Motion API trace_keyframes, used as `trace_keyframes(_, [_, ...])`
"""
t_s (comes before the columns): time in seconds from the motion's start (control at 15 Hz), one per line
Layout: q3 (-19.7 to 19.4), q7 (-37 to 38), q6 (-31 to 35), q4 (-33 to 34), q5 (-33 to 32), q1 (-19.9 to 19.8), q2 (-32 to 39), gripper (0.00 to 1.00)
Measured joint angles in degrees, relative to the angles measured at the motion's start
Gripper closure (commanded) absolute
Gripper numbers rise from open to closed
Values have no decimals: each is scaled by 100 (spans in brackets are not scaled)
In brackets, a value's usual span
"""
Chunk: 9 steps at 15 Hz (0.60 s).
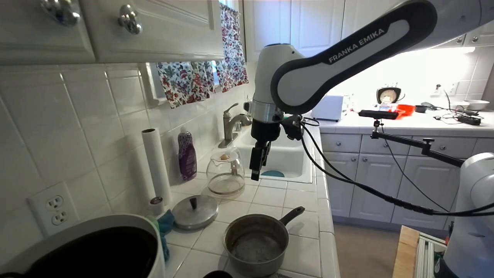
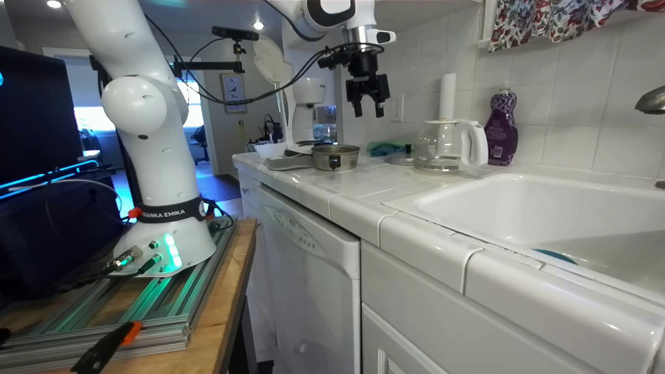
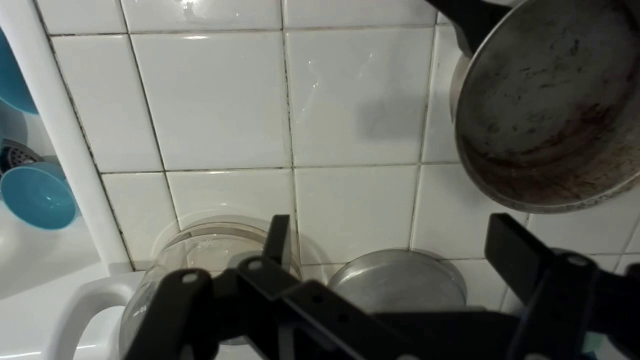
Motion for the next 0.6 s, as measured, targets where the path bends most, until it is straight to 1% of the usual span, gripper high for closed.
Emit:
trace_keyframes(0.2, [31,-3,0,-33,0,7,19,0])
trace_keyframes(0.4, [148,9,8,-130,0,45,83,0])
trace_keyframes(0.6, [270,21,193,-308,0,93,140,0])
